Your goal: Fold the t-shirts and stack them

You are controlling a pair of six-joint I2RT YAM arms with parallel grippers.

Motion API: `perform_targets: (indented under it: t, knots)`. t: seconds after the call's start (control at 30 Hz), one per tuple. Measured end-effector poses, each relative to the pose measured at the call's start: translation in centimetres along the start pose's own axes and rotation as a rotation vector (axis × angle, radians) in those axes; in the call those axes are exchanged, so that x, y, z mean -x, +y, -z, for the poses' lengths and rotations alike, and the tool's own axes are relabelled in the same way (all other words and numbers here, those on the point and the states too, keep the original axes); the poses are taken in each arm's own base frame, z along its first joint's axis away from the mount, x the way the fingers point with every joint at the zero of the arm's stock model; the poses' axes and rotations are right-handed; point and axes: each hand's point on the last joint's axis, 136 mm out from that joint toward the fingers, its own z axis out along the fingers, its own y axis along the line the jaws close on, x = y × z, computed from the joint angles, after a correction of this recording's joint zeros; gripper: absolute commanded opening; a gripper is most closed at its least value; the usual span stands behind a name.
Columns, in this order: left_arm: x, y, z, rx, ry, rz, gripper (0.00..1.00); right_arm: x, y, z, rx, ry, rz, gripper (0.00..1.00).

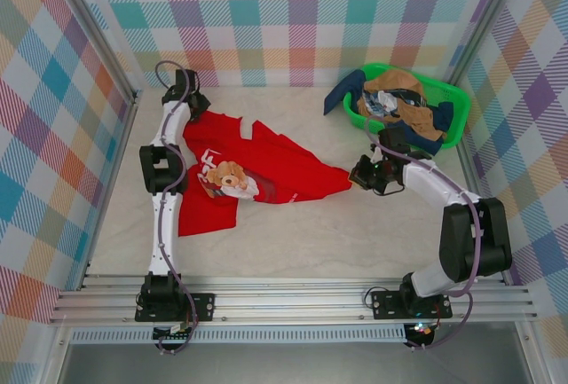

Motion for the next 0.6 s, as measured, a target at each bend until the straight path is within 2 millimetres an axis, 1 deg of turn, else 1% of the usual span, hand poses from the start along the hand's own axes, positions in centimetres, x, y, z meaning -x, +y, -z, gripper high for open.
perform_targets:
  t: [0.03, 0.17, 0.27, 0.33, 0.37, 0.43, 0.47, 0.5, 0.53, 0.6]
  knots:
    - [-0.1, 0.0, 0.0, -0.001, 0.006, -0.003, 0.00, 0.1, 0.0, 0.1, 0.001, -0.003, -0.001, 0.00]
    - [-0.5, -0.1, 0.1, -0.003, 0.018, -0.019, 0.00, 0.5, -0.1, 0.7, 0.000, -0.027, -0.004, 0.00]
    - [-0.7, 0.0, 0.5, 0.012, 0.023, -0.020, 0.00, 1.2, -0.6, 2.0, -0.018, -0.071, -0.017, 0.00]
    - [-1.8, 0.6, 1.5, 0.044, 0.047, -0.012, 0.00, 1.9, -1.3, 3.1, -0.039, -0.111, -0.034, 0.00]
    - [-2.5, 1.0, 2.3, 0.061, 0.065, -0.007, 0.00, 2.2, -1.7, 3.5, -0.048, -0.127, -0.044, 0.00]
    - [-4.4, 1.8, 4.5, 0.098, 0.100, 0.003, 0.00, 2.8, -2.5, 4.2, -0.068, -0.154, -0.067, 0.00]
    - [-5.4, 2.1, 6.3, 0.109, 0.111, 0.010, 0.00, 3.0, -3.0, 4.5, -0.080, -0.164, -0.080, 0.00]
    - [-6.0, 2.0, 7.9, 0.113, 0.113, 0.012, 0.00, 3.2, -3.4, 4.6, -0.089, -0.168, -0.091, 0.00]
    - [-6.2, 1.8, 9.3, 0.111, 0.109, 0.015, 0.00, 3.3, -3.8, 4.7, -0.097, -0.170, -0.100, 0.00]
    - [-6.1, 0.3, 13.0, 0.073, 0.073, 0.020, 0.00, 3.5, -4.2, 4.9, -0.104, -0.176, -0.112, 0.00]
